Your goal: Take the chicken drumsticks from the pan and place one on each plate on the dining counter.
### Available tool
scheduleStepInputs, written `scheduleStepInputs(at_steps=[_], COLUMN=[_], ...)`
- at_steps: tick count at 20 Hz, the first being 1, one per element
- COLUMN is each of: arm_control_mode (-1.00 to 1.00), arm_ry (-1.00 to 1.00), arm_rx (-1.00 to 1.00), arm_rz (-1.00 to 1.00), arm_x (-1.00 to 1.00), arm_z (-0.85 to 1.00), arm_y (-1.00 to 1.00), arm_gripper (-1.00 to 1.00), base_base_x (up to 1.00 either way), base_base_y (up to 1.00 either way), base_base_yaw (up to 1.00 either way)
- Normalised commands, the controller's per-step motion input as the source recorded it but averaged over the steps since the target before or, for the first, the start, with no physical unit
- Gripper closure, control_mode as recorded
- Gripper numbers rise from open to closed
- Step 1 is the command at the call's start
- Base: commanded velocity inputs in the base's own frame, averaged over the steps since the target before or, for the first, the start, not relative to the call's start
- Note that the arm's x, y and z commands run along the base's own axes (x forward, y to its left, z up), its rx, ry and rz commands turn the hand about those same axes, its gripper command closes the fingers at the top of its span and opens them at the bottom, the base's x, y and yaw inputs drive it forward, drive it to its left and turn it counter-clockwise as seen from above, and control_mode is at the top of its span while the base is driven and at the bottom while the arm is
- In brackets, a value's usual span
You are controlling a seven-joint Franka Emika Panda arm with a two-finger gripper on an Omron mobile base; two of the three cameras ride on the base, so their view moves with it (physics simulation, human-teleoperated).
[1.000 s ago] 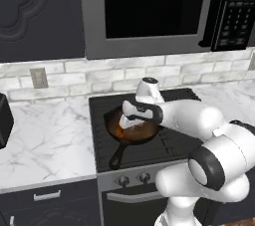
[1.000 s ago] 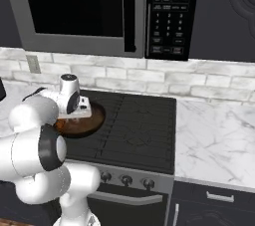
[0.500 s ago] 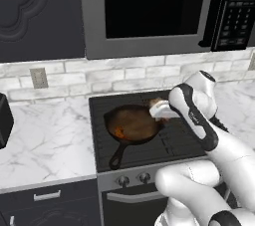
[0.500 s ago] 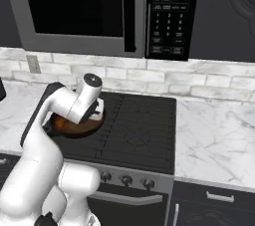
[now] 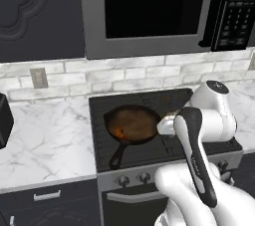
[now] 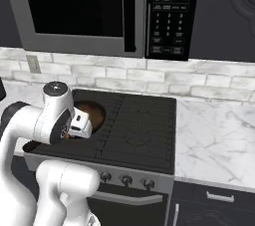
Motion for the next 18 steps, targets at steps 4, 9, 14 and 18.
scheduleStepInputs(at_steps=[4, 9, 14, 18], arm_control_mode=[-1.00, 1.00, 1.00, 1.00], arm_ry=[0.08, 0.01, 0.00, 0.00], arm_rx=[-0.13, -0.05, 0.00, 0.00], arm_rz=[-0.22, -0.15, 0.00, 0.00], arm_x=[-0.51, -0.35, 0.00, 0.00], arm_z=[-0.11, 0.00, 0.00, 0.00], arm_y=[0.00, 0.00, 0.00, 0.00], arm_gripper=[1.00, 1.00, 1.00, 1.00], base_base_x=[0.00, -0.10, -0.42, -0.29], base_base_y=[0.00, 0.00, -0.01, -0.04], base_base_yaw=[0.00, -0.04, -0.37, -0.60])
